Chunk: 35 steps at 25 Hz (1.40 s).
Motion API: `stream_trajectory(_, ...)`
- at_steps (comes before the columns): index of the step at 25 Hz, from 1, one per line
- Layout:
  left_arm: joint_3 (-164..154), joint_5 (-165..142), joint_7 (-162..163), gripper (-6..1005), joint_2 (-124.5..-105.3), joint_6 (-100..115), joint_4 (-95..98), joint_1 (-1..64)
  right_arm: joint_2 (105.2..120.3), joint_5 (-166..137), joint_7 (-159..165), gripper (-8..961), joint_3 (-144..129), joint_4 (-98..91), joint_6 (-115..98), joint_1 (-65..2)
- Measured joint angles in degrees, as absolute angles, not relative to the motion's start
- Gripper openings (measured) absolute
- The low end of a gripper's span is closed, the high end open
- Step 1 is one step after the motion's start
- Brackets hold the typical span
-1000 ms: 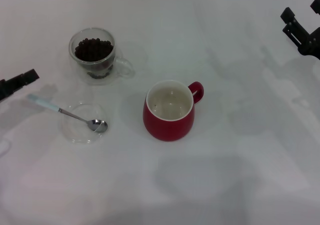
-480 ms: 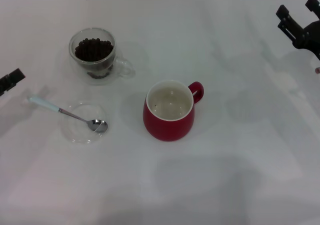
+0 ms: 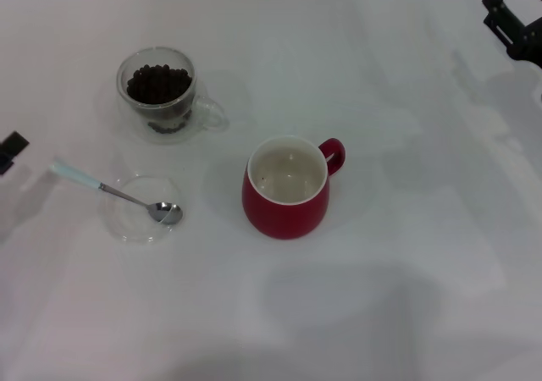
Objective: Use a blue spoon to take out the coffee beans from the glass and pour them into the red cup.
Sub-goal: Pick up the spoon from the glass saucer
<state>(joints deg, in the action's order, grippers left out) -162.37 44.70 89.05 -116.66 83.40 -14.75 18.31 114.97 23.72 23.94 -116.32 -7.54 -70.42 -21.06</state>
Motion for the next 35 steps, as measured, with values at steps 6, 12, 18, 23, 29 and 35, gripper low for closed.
stream_trajectory(6, -162.7, 44.3, 89.3, 767, -118.21, 79.9, -14.1, 19.3, 114.87, 23.7, 23.7, 826, -114.6, -7.6, -69.2, -22.8)
stream_trajectory(12, -162.8, 43.5, 89.3, 761, -118.29, 77.2, -12.2, 20.2, 114.84, 23.6, 23.6, 826, -114.3, -7.6, -68.0, -24.3)
stream_trajectory(18, -162.9, 41.9, 89.0, 756, -118.34, 75.4, -10.9, 20.7, 114.76, 23.6, 23.6, 826, -113.1, -8.1, -68.0, -24.9)
stream_trajectory(23, -162.8, 41.5, 88.9, 753, -118.60, 75.1, -10.7, 20.7, 114.82, 23.6, 23.6, 826, -113.0, -8.1, -68.0, -25.4)
stream_trajectory(29, -162.8, 41.4, 87.3, 554, -118.48, 74.9, -10.2, 20.5, 114.80, 23.6, 23.6, 826, -113.0, -8.1, -68.0, -25.8)
stream_trajectory(35, -162.9, 41.3, 85.2, 321, -118.46, 74.8, -10.4, 21.5, 114.88, 23.6, 23.8, 826, -113.0, -8.0, -68.0, -25.8)
